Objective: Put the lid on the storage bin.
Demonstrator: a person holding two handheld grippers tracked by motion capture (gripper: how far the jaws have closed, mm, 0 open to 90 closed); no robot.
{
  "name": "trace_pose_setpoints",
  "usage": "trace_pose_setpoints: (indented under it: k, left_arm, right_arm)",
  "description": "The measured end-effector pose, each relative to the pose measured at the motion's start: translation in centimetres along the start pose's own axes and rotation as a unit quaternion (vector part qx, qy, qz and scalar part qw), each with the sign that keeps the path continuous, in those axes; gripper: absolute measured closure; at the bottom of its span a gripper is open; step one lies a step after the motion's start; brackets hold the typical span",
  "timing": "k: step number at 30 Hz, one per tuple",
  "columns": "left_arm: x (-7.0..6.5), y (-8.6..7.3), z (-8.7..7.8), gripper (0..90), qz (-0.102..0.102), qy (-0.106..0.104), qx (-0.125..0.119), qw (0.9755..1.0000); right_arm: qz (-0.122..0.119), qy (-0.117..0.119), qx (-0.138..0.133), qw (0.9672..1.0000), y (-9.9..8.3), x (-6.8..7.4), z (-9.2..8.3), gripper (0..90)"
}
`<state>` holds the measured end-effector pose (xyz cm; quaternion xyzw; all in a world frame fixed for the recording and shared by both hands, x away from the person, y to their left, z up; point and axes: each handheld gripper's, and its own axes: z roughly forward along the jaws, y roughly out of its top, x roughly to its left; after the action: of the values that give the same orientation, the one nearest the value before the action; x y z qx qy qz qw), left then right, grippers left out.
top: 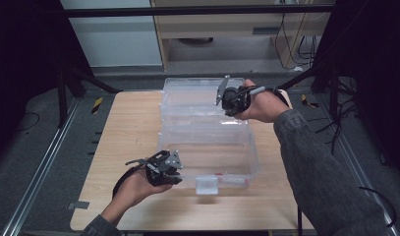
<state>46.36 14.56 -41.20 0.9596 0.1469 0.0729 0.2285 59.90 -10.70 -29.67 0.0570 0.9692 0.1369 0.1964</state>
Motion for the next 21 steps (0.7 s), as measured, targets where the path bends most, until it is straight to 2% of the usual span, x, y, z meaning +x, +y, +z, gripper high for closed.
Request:
trace_pose_setpoints:
  k: [11,21]
  left_arm:
    - [-0.2,0.0,0.1,76.6,-0.003,0.007,-0.004,1.0000]
    - [-0.3,-0.1,0.1,76.0,-0.005,0.012,-0.010,0.9999]
  right_arm:
    - [-0.010,0.009,-0.016,0.9998,0.2,1.2,-1.3,87.2]
    - [-0.023,0.002,-0.022,0.9995,0.3,3.3,-2.4,87.5]
